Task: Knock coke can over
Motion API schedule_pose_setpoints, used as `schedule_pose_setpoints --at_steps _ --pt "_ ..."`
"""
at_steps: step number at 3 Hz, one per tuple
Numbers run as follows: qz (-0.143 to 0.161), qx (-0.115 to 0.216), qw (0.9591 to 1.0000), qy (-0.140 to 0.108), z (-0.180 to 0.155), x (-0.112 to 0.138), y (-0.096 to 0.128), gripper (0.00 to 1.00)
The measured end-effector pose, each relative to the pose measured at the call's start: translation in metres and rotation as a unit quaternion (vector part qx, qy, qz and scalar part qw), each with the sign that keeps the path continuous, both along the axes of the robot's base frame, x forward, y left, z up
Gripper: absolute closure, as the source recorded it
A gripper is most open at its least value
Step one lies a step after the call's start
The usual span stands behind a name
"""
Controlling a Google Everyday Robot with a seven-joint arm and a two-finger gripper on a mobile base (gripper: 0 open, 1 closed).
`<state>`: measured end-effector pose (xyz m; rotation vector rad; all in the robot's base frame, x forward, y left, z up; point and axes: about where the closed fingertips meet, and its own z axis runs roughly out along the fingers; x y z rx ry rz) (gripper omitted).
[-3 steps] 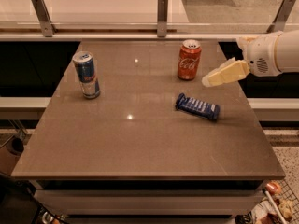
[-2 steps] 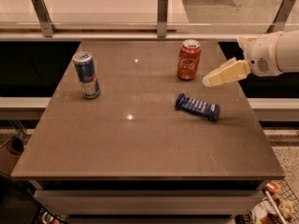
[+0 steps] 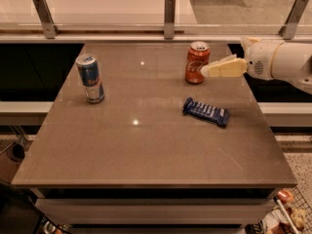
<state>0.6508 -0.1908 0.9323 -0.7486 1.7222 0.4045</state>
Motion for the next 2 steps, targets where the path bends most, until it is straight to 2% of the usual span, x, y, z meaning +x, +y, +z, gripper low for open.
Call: schedule_pose_setpoints --at_steps 1,2 --pt "-0.011 0.045 0.9986 -0.024 -0.001 0.019 0.000 0.00" --pt "-0.014 0.075 0.9964 -0.037 -0.006 0.033 0.004 0.00"
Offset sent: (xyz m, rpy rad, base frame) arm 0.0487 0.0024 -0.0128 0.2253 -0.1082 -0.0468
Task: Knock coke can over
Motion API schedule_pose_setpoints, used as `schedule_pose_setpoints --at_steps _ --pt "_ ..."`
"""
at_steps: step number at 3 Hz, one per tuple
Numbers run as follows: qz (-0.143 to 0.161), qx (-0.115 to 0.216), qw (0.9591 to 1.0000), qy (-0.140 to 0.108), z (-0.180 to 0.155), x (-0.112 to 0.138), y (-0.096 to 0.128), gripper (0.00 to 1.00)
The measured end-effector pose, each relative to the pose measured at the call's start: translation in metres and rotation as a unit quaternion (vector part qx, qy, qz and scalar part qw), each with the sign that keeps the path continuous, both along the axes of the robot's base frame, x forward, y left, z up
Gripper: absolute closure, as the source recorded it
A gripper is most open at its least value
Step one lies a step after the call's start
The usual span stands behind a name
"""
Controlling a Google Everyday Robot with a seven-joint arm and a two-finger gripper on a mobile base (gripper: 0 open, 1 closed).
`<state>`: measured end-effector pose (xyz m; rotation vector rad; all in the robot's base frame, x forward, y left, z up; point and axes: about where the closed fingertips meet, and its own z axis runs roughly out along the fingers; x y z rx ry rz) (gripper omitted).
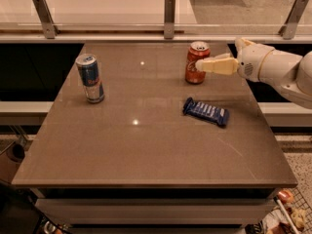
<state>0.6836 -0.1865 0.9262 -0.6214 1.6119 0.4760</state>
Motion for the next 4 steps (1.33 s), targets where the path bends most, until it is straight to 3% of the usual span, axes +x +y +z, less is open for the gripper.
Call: schedule_pose_setpoints --at_steps 2,4 --pt "-0.002 0.047 0.9988 -0.008 -0.021 0.014 0.008 0.00" --pt "0.006 0.066 0.9976 -0.022 -0.020 0.024 0.023 0.00"
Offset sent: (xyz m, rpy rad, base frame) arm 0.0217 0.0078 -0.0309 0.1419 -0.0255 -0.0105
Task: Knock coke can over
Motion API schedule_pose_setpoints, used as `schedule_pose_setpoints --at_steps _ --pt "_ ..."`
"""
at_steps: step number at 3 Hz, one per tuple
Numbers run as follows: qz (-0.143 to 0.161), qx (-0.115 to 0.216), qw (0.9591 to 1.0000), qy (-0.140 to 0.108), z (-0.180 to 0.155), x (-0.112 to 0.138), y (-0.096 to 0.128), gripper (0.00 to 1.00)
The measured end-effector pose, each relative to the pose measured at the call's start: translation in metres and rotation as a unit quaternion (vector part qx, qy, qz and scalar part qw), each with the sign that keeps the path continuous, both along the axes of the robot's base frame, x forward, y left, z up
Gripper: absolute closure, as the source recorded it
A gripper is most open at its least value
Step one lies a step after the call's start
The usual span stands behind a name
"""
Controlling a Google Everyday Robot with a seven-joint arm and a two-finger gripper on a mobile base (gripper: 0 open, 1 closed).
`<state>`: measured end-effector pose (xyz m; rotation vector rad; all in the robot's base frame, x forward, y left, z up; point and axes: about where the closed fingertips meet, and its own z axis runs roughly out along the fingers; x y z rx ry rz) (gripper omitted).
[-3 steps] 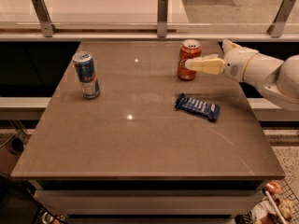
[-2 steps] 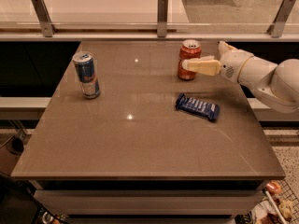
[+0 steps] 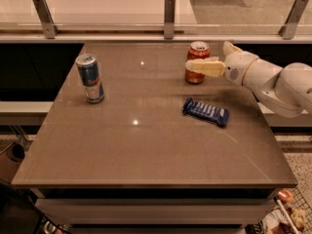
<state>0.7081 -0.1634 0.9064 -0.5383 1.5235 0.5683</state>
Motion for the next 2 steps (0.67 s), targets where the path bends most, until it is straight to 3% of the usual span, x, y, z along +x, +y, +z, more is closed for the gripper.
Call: schedule_pose_setpoints --at_steps 2 --pt "0.007 0.022 0.9997 0.007 -0.021 0.001 0.013 0.02"
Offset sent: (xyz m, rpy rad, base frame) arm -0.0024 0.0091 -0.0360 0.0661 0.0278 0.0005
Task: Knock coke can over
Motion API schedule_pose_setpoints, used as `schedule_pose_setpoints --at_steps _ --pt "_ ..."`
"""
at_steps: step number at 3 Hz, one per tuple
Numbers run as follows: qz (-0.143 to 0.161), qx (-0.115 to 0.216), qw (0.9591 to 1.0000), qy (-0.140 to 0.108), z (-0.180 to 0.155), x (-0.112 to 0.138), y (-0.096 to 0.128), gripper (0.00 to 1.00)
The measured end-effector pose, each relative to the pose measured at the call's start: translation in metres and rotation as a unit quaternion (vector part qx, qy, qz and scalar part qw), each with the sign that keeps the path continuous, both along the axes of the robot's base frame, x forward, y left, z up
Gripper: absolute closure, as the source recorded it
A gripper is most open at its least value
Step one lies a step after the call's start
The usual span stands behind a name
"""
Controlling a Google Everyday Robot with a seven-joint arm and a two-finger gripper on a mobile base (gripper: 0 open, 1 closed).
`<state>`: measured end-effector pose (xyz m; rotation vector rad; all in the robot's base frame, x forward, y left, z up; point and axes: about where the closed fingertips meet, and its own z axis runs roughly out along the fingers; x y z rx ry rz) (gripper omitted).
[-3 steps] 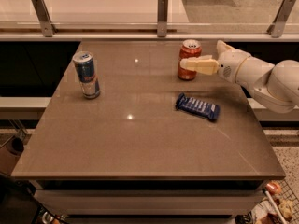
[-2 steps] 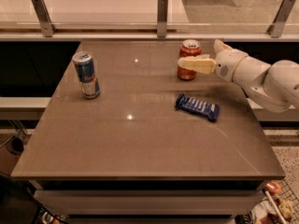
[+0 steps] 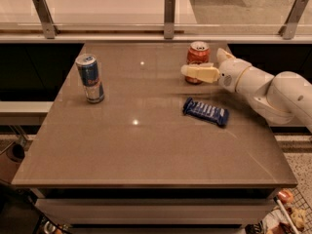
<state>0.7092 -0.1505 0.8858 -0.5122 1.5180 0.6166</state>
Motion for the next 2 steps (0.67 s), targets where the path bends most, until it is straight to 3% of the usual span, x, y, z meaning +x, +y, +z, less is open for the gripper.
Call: schedule_pose_setpoints --at_steps 2 --pt "0.004 0.000 1.0000 -0.001 0.0013 0.0004 0.0057 0.43"
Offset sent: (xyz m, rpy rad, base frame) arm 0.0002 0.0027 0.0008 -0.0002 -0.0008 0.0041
